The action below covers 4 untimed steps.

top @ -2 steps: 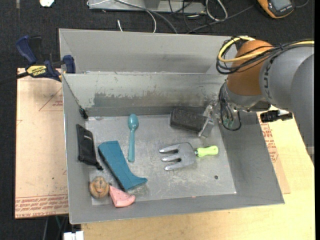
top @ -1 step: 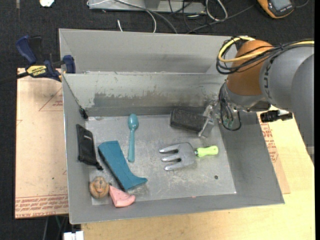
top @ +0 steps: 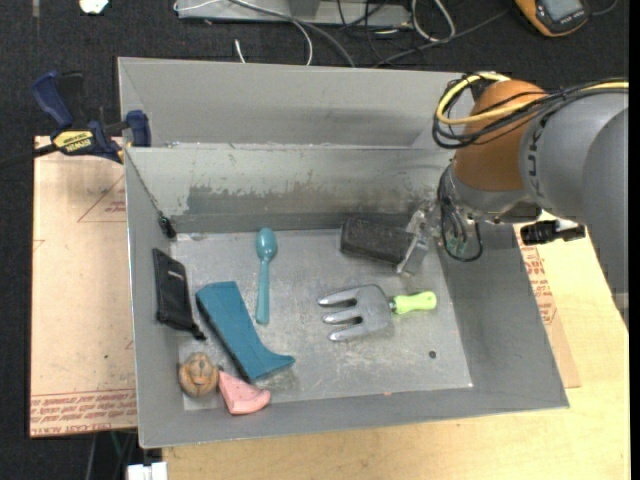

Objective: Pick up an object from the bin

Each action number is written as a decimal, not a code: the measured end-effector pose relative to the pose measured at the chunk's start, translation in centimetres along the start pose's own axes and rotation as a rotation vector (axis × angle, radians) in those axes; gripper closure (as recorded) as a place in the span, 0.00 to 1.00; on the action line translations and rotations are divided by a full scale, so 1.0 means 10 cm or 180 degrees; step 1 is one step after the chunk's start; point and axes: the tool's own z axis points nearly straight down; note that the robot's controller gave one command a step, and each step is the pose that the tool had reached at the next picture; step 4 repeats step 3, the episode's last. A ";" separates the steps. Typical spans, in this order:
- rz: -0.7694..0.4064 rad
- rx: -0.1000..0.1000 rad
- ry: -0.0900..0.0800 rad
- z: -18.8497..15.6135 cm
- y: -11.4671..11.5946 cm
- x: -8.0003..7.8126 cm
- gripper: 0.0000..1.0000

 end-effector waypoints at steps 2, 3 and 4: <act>0.0000 0.0000 0.0000 0.00 0.00 0.00 1.00; 0.0000 0.0000 0.0000 0.00 0.00 0.00 1.00; 0.0000 0.0000 0.0000 0.00 0.00 0.00 1.00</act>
Offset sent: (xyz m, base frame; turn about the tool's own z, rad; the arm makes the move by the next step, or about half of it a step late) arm 0.0000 0.0000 0.0000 0.0000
